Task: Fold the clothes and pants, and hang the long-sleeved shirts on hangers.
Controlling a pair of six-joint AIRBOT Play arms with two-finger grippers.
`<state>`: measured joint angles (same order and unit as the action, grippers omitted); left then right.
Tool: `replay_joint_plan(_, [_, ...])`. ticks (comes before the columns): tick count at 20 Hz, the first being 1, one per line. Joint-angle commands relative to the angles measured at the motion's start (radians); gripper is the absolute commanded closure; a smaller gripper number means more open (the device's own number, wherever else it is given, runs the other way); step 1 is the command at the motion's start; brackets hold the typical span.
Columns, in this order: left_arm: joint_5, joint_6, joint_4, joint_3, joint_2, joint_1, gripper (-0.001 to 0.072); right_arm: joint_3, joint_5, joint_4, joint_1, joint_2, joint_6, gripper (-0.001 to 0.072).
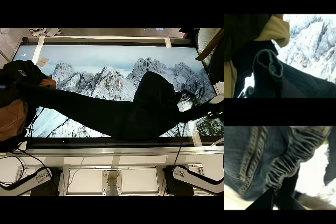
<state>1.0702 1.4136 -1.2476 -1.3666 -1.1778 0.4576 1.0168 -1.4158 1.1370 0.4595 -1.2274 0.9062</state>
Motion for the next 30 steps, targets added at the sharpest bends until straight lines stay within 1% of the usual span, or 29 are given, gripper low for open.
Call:
replay_joint_plan(1, [-0.011,0.000,-0.002,-0.034,0.091,0.000,0.0690,0.312,-0.033,0.031,0.033,0.070,0.014,0.0677])
replay_joint_plan(3, [0.002,0.000,-0.004,-0.035,0.167,0.005,0.0690,0.462,0.003,0.029,0.106,0.093,0.057,0.0677])
replay_joint_plan(5, [0.092,0.001,-0.088,-0.034,0.235,0.005,0.0690,0.488,-0.012,0.031,0.205,0.119,0.092,0.0676])
replay_joint_plan(7, [0.246,0.024,-0.196,0.006,0.288,0.005,0.0690,0.413,-0.033,0.040,0.311,0.152,0.101,0.0677])
replay_joint_plan(8, [0.306,0.023,-0.247,0.068,0.318,0.005,0.0690,0.338,-0.032,0.040,0.366,0.175,0.103,0.0677])
replay_joint_plan(9, [0.315,0.023,-0.272,0.161,0.356,0.005,0.0690,0.254,-0.031,0.049,0.412,0.198,0.102,0.0677])
replay_joint_plan(13, [0.175,0.024,-0.259,0.603,0.484,0.003,0.0690,-0.118,0.037,0.157,0.575,0.257,0.095,0.0677])
replay_joint_plan(16, [0.075,0.024,-0.259,0.810,0.491,0.003,0.0690,-0.272,0.096,0.212,0.638,0.254,0.095,0.0676])
replay_joint_plan(18, [-0.016,0.039,-0.260,0.866,0.491,0.003,0.0690,-0.307,0.118,0.270,0.665,0.254,0.097,0.0677])
replay_joint_plan(20, [-0.087,0.078,-0.257,0.860,0.491,0.003,0.0690,-0.298,0.127,0.280,0.681,0.254,0.109,0.0676])
replay_joint_plan(22, [-0.130,0.082,-0.202,0.835,0.491,0.003,0.0687,-0.274,0.138,0.278,0.682,0.254,0.142,0.0676])
replay_joint_plan(23, [-0.137,0.071,-0.153,0.813,0.491,0.002,0.0521,-0.251,0.141,0.270,0.682,0.254,0.164,0.0645])
replay_joint_plan(24, [-0.137,0.052,-0.088,0.777,0.491,-0.002,0.0084,-0.223,0.141,0.255,0.682,0.254,0.186,0.0440])
replay_joint_plan(25, [-0.136,0.042,-0.023,0.732,0.491,-0.008,-0.0013,-0.182,0.141,0.235,0.681,0.254,0.209,0.0116])
replay_joint_plan(26, [-0.136,-0.002,0.063,0.673,0.491,-0.020,-0.0013,-0.136,0.140,0.212,0.681,0.254,0.230,0.0033])
replay_joint_plan(28, [-0.166,-0.088,0.251,0.554,0.491,-0.064,-0.0013,-0.026,0.145,0.133,0.681,0.255,0.273,0.0042])
replay_joint_plan(29, [-0.209,-0.123,0.339,0.497,0.484,-0.108,-0.0012,0.029,0.147,0.055,0.681,0.255,0.280,0.0042])
replay_joint_plan(30, [-0.246,-0.142,0.381,0.444,0.461,-0.172,-0.0005,0.070,0.153,-0.045,0.676,0.255,0.282,0.0042])
